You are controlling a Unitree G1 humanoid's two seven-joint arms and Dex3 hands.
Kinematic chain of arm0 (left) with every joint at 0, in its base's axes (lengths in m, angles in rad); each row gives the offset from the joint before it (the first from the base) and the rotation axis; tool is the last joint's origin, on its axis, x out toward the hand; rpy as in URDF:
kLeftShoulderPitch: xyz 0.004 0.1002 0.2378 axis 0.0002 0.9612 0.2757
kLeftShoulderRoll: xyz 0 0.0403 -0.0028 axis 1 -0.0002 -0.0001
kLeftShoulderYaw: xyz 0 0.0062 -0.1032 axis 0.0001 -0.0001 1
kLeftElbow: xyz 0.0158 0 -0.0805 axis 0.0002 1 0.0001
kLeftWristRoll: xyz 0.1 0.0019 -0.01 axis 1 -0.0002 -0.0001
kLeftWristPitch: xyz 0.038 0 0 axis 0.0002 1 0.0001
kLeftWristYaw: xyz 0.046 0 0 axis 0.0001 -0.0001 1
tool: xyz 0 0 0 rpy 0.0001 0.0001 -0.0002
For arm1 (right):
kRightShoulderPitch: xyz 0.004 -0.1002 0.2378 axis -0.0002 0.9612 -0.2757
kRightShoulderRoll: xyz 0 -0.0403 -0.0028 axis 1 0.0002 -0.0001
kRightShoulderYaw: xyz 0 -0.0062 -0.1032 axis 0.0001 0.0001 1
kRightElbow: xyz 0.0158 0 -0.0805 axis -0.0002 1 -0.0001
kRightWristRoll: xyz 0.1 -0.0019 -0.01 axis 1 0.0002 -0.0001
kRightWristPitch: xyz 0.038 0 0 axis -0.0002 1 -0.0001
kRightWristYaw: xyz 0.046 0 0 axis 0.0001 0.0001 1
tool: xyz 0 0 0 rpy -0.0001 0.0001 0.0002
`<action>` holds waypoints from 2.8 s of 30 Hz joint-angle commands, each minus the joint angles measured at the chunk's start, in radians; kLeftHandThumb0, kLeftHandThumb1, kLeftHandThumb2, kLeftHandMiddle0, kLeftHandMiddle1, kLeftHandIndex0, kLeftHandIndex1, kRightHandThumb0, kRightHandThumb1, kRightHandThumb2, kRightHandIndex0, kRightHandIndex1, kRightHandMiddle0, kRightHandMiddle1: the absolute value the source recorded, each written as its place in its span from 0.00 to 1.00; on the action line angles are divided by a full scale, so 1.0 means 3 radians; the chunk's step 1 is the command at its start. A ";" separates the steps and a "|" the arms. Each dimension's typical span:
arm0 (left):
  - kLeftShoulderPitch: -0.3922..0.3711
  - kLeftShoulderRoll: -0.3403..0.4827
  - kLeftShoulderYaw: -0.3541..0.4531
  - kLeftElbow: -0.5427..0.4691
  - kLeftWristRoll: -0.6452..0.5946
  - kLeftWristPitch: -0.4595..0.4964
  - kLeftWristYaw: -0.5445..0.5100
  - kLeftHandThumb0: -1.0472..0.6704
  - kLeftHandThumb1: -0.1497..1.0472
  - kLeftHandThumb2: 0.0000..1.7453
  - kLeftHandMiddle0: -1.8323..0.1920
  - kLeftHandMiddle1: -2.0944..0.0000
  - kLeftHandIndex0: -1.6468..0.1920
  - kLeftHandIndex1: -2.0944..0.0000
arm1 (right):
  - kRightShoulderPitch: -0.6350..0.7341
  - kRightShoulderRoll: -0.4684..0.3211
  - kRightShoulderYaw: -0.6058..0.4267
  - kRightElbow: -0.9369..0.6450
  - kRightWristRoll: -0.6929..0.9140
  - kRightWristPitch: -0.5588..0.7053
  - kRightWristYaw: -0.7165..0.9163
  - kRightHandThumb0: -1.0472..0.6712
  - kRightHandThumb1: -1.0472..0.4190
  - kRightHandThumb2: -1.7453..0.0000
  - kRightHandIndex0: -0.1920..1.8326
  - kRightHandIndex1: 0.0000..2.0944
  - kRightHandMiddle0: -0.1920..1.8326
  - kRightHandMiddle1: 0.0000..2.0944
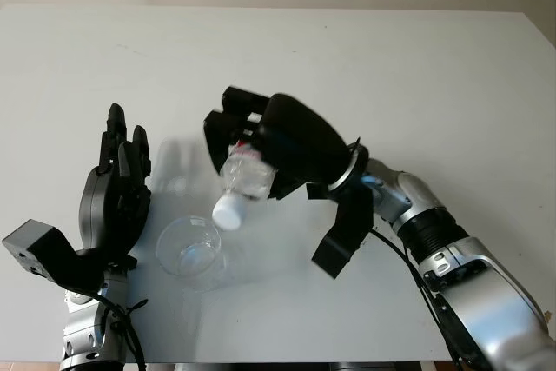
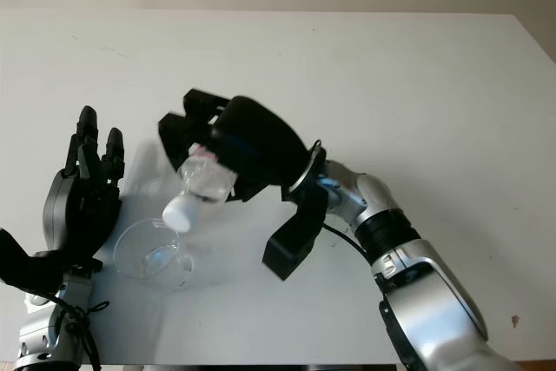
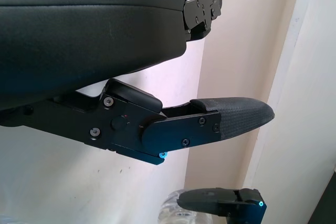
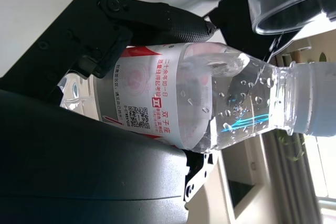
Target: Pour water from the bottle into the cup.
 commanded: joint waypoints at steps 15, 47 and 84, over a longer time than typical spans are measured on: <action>0.0061 -0.0104 -0.0046 0.0177 0.0022 -0.0057 -0.0025 0.15 1.00 0.32 0.99 0.97 1.00 0.98 | -0.0264 0.0178 0.0273 -0.0303 -0.0197 0.0856 -0.0205 0.50 0.23 0.61 0.67 1.00 0.52 1.00; 0.0103 -0.0180 -0.0072 0.0211 -0.0001 -0.0144 -0.0080 0.15 1.00 0.31 1.00 0.98 1.00 0.98 | -0.0801 -0.0154 0.0918 -0.0341 -0.1103 0.1271 -0.1482 0.41 0.12 0.78 0.76 1.00 0.61 1.00; -0.0008 -0.0105 0.0007 0.0391 0.0004 -0.0185 -0.0172 0.15 1.00 0.32 0.99 0.97 1.00 0.98 | -0.0324 0.0155 -0.0197 0.0361 0.1989 0.0887 0.0758 0.56 0.21 0.58 0.77 1.00 0.68 1.00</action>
